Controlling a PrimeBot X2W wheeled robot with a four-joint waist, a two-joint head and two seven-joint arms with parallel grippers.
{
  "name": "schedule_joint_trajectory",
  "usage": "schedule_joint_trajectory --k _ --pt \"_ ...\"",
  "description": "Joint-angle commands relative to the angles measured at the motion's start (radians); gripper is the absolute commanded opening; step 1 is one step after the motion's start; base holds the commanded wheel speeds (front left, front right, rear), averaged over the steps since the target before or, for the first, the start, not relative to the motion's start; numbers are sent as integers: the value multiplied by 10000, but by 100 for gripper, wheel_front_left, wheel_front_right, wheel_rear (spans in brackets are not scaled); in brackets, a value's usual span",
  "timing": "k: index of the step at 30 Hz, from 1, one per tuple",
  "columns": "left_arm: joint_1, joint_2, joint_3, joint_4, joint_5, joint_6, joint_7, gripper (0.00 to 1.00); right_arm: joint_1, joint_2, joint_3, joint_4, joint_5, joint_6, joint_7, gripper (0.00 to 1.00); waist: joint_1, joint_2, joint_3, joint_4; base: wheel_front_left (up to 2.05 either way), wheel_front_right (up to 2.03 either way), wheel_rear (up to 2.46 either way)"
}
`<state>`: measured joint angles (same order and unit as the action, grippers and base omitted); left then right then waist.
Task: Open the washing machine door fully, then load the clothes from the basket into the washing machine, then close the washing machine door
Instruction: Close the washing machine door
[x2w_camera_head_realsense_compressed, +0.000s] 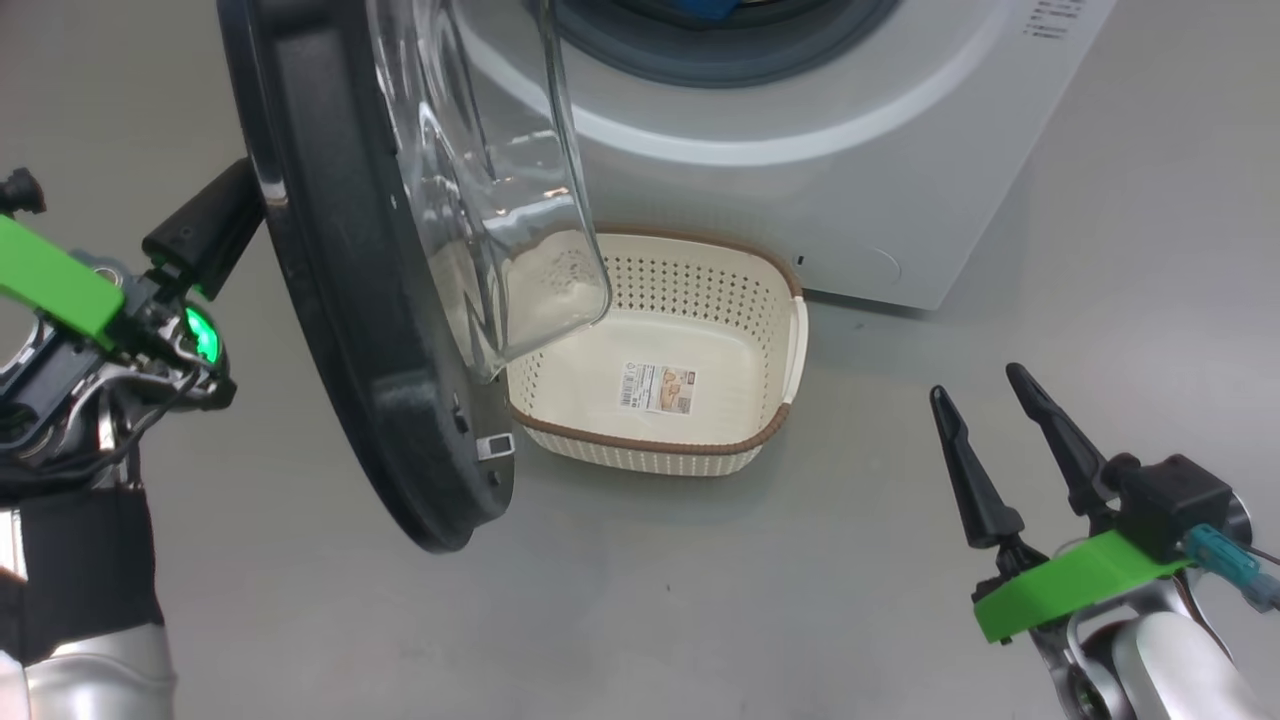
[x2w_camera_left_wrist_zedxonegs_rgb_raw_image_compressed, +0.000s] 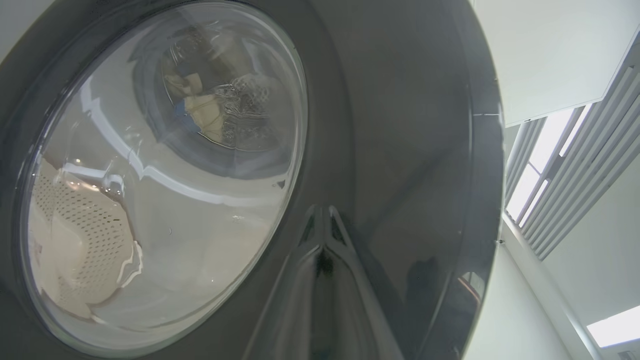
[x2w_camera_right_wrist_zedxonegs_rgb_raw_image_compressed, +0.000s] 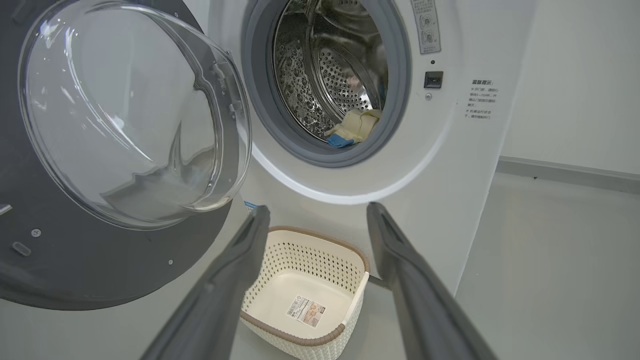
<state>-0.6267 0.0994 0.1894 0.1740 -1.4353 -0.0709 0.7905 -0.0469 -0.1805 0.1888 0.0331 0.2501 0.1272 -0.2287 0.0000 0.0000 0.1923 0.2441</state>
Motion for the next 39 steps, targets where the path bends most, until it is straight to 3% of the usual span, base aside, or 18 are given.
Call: schedule_joint_trajectory --k 1,16,39 --pt "-190 250 212 -458 28 -114 5 0 -166 -5 99 -328 -80 35 -109 100 0 0 -50 -195 0 0 0" --pt "-386 -335 -35 -107 -254 -461 -1011 0 190 86 -463 -286 -155 35 -204 100 0 0 -273 -1260 0 0 0" --pt "-1315 -456 -625 943 -176 -596 -3406 0 329 31 -666 -367 -205 35 -171 100 0 0 26 -2802 0 0 0"
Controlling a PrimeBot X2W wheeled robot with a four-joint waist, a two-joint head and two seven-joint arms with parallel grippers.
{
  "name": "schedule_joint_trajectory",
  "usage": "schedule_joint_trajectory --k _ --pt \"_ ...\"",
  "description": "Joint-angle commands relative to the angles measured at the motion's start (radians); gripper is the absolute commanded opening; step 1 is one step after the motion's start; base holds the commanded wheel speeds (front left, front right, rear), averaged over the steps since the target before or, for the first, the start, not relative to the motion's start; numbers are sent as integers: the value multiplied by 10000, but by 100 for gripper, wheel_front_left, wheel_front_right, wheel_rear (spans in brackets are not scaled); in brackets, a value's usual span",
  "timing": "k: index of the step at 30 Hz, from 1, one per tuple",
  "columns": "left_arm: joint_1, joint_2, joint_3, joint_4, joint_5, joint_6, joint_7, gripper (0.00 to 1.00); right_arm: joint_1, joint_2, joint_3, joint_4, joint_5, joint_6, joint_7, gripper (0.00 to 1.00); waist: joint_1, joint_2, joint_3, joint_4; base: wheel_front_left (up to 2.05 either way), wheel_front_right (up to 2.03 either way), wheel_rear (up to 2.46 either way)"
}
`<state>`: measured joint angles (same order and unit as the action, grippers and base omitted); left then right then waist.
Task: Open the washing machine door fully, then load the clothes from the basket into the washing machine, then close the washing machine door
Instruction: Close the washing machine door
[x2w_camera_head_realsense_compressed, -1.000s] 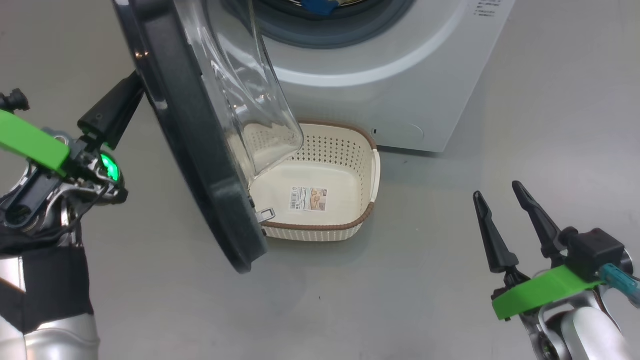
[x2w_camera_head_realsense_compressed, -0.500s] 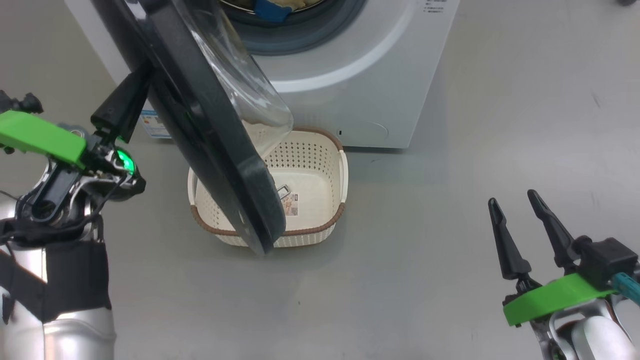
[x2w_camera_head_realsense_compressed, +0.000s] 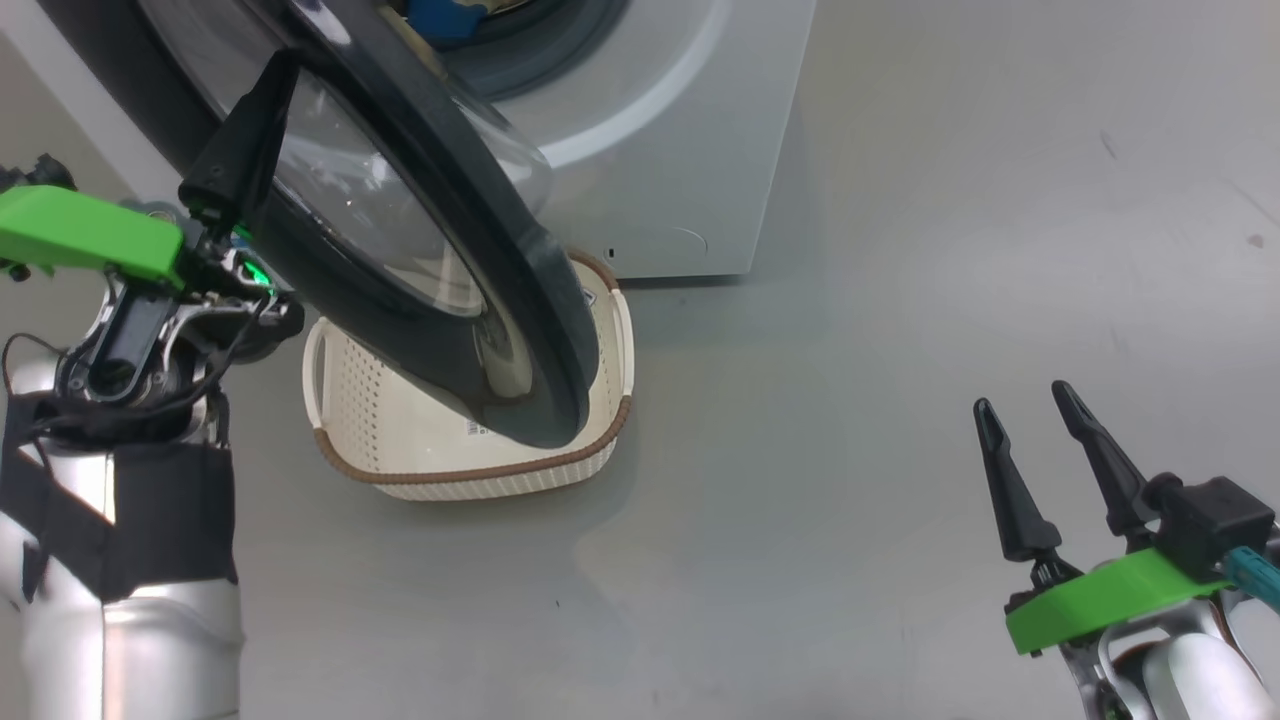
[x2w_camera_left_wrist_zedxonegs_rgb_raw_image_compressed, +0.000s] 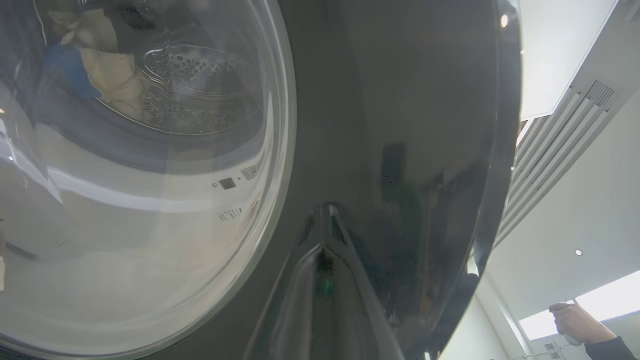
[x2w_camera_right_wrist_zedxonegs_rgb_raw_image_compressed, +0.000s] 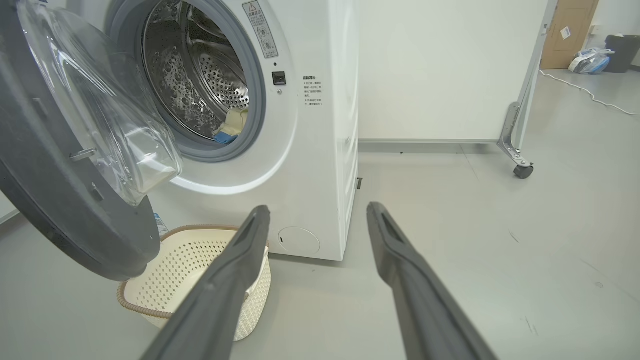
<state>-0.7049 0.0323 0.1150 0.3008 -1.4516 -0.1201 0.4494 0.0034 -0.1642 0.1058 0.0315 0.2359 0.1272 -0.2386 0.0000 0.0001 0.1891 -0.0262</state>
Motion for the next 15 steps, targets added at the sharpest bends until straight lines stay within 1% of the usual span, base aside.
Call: schedule_joint_trajectory --k 1,8,15 --pt "-574 218 86 -287 -31 -104 -49 0 -183 -143 161 -364 -58 35 -70 100 0 -1 112 -160 0 0 0" --pt "-867 383 140 12 -17 -104 -776 0 -284 -168 153 -448 -73 35 -73 100 0 -1 459 -550 0 0 0" --pt "-1062 530 -1 290 -11 -105 -1407 0 -351 -158 70 -515 -114 35 -91 100 0 -1 747 -669 0 0 0"
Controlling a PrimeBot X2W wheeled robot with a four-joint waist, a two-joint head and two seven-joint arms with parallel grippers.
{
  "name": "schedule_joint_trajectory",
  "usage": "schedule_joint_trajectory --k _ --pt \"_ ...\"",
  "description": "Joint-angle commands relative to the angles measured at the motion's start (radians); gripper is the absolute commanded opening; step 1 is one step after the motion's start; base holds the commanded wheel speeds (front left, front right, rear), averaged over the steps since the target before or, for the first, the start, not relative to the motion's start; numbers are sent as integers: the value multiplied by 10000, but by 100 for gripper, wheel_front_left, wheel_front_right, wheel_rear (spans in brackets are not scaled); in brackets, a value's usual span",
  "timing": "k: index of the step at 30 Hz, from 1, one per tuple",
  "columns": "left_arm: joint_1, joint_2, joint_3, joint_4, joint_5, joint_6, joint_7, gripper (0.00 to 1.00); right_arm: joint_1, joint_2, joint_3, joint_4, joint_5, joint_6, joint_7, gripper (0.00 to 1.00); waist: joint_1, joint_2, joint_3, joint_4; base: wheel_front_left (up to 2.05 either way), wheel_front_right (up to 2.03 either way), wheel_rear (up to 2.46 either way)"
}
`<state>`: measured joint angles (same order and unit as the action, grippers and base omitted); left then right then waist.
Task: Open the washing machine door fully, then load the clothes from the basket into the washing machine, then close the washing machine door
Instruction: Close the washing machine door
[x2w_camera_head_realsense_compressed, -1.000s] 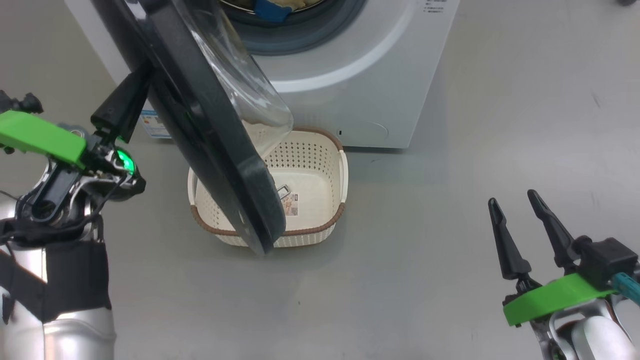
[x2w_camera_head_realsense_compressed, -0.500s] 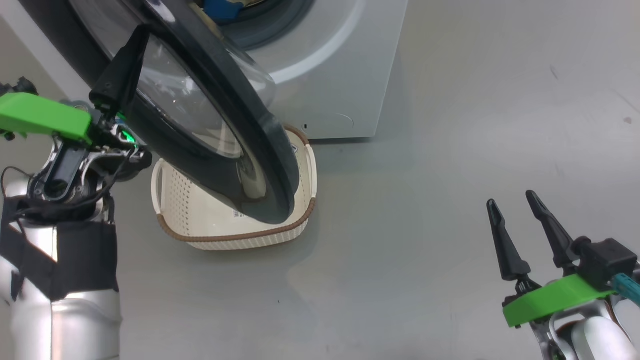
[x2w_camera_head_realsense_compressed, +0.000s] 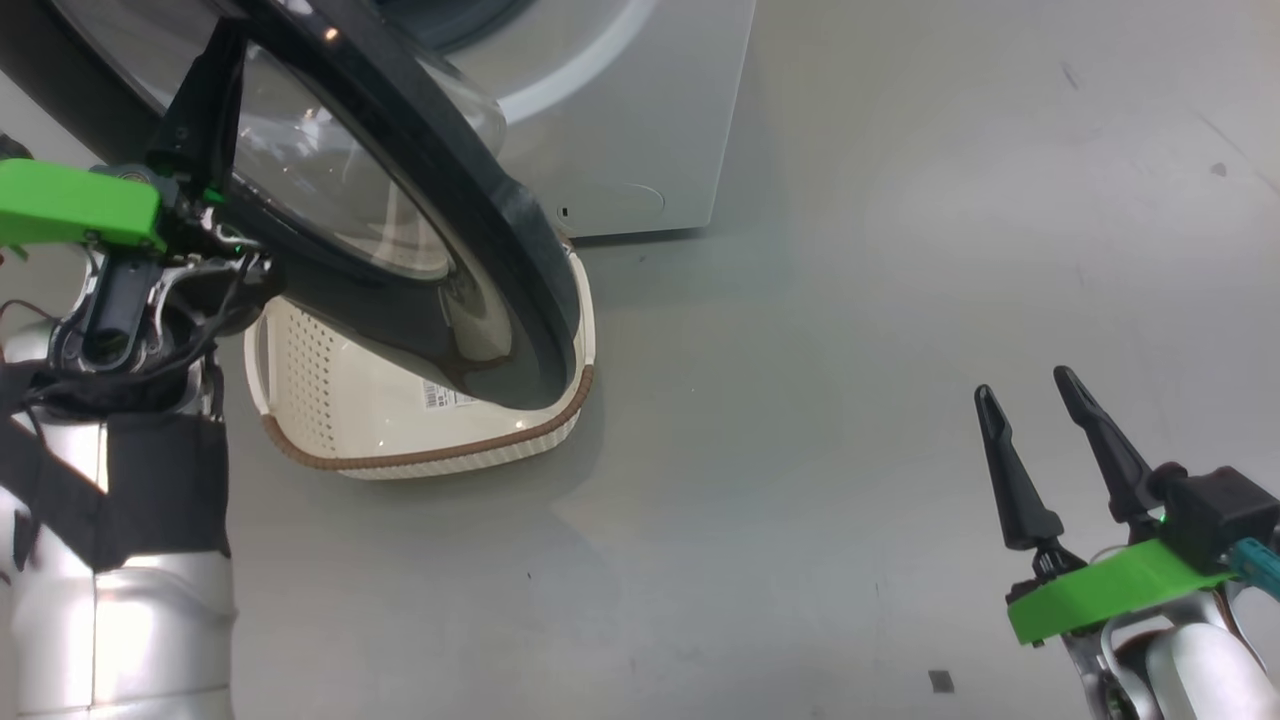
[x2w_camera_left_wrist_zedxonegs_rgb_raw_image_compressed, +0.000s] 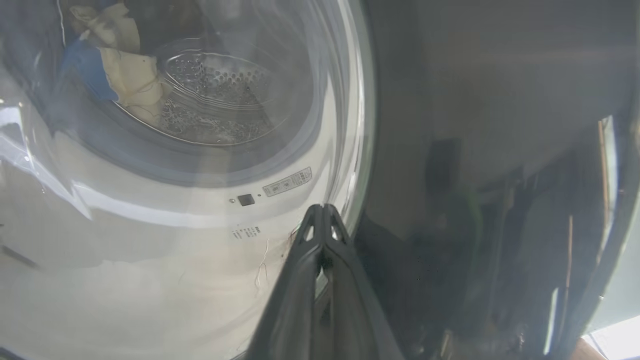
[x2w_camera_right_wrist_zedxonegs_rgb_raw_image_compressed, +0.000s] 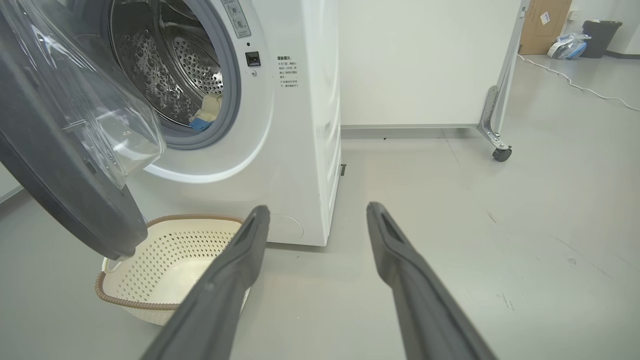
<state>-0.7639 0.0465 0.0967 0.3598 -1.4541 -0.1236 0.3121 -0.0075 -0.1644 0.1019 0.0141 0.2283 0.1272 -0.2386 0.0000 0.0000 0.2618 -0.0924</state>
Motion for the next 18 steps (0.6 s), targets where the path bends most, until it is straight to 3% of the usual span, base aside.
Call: schedule_joint_trajectory --k 1,11,18 --pt "-486 402 138 -286 -13 -70 -74 0 -253 -152 89 -342 -40 35 -94 100 0 0 33 0 0 0 0" --pt "-176 689 -199 -416 -193 -70 -382 0 -262 -24 49 -236 -42 35 -128 100 0 0 -274 374 0 0 0" --pt "386 1340 -896 -990 617 -71 -839 0 -180 39 56 -167 -5 35 -154 100 0 0 -606 687 0 0 0"
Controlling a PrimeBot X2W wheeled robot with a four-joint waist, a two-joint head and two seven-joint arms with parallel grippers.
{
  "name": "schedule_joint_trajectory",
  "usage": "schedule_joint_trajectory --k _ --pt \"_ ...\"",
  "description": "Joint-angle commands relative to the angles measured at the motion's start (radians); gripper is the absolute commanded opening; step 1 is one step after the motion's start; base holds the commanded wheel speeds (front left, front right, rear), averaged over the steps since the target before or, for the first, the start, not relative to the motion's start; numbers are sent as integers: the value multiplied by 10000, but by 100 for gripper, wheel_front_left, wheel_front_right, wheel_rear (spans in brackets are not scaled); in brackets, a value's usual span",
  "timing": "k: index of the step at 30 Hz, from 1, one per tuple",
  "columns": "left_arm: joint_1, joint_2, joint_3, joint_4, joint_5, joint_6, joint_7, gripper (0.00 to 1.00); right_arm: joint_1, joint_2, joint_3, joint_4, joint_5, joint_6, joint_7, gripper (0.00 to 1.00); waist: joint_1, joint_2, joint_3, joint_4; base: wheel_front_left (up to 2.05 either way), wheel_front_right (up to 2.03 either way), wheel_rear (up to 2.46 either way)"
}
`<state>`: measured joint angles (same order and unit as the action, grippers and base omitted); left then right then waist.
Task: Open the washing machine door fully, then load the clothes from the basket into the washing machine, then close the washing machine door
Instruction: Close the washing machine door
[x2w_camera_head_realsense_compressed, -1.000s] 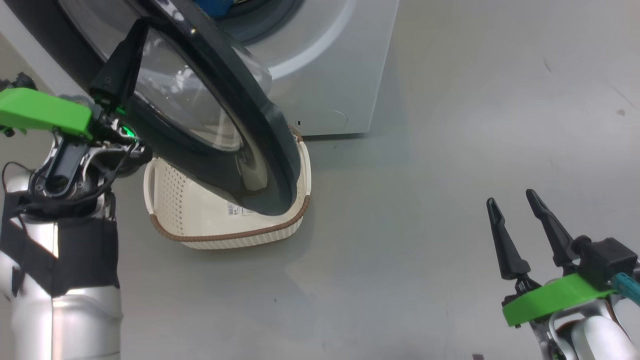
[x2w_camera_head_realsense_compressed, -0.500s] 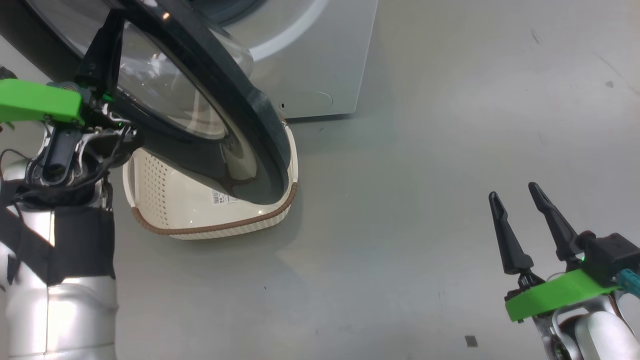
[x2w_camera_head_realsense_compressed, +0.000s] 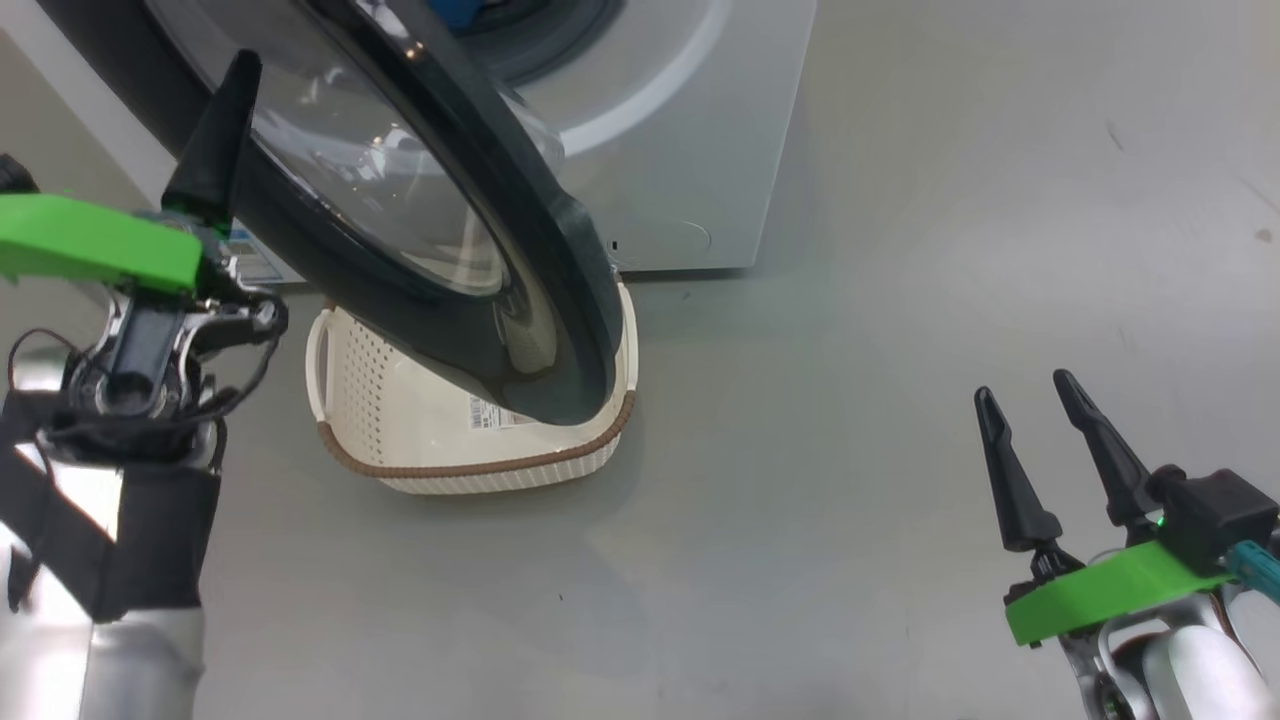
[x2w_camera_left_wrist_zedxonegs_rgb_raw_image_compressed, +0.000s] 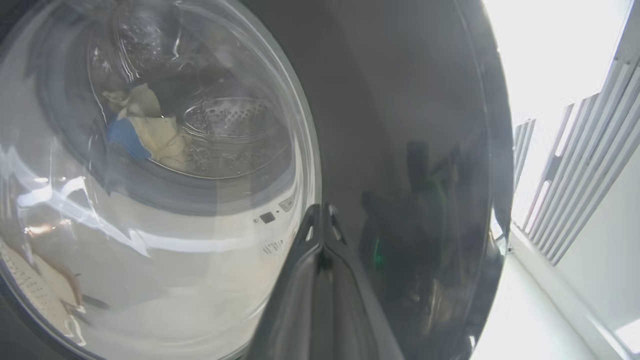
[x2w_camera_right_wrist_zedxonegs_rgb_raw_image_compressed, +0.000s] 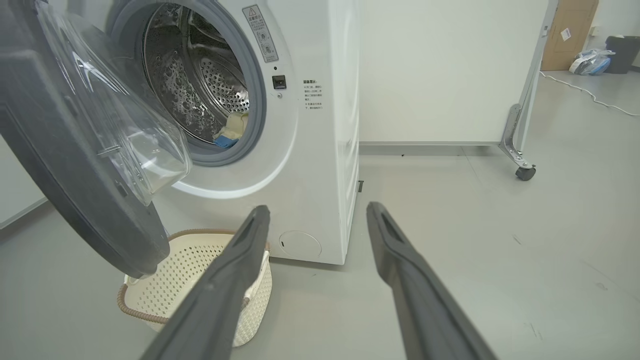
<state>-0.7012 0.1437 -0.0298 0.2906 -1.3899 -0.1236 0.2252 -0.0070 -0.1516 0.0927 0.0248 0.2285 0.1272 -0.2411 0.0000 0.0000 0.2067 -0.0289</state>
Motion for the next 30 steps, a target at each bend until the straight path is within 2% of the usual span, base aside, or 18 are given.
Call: schedule_joint_trajectory --k 1,6,11,17,18,19,20,21,25,30 --pt "-135 522 197 -467 182 -71 -116 0 -169 -86 137 -264 1 35 -135 100 0 0 -111 109 0 0 0" --pt "618 1609 -946 -1157 1611 -71 -1128 0 -41 -26 127 -255 -1 35 -154 100 0 0 -437 316 0 0 0" --pt "1377 2806 -2073 -1346 3225 -71 -2594 0 133 39 100 -300 -18 35 -166 100 0 0 -746 464 0 0 0" --pt "2196 3738 -2449 -1080 4787 -2 -4186 0 277 79 102 -418 -16 35 -177 100 0 0 -1008 481 0 0 0" --pt "2311 3800 -2438 -1066 5034 61 -4353 29 303 77 93 -436 -13 35 -178 100 0 0 -1038 482 0 0 0" --pt "2567 4000 -2508 -1059 5666 323 -4533 59 360 78 81 -462 -11 35 -180 100 0 0 -1100 477 0 0 0" --pt "2686 4076 -2501 -1122 5968 475 -4617 84 387 84 86 -474 -12 35 -182 100 0 0 -1127 468 0 0 0" --pt "2828 4199 -2558 -1171 6332 659 -4661 98 414 92 87 -489 -12 35 -183 100 0 0 -1147 462 0 0 0" --pt "3432 4408 -2451 -1501 7364 1428 -4802 100 503 140 73 -566 -32 35 -188 100 0 0 -1190 441 0 0 0" --pt "4444 4414 -2075 -2106 8129 2280 -4857 100 649 155 -14 -662 -62 35 -194 100 0 0 -1261 416 0 0 0"
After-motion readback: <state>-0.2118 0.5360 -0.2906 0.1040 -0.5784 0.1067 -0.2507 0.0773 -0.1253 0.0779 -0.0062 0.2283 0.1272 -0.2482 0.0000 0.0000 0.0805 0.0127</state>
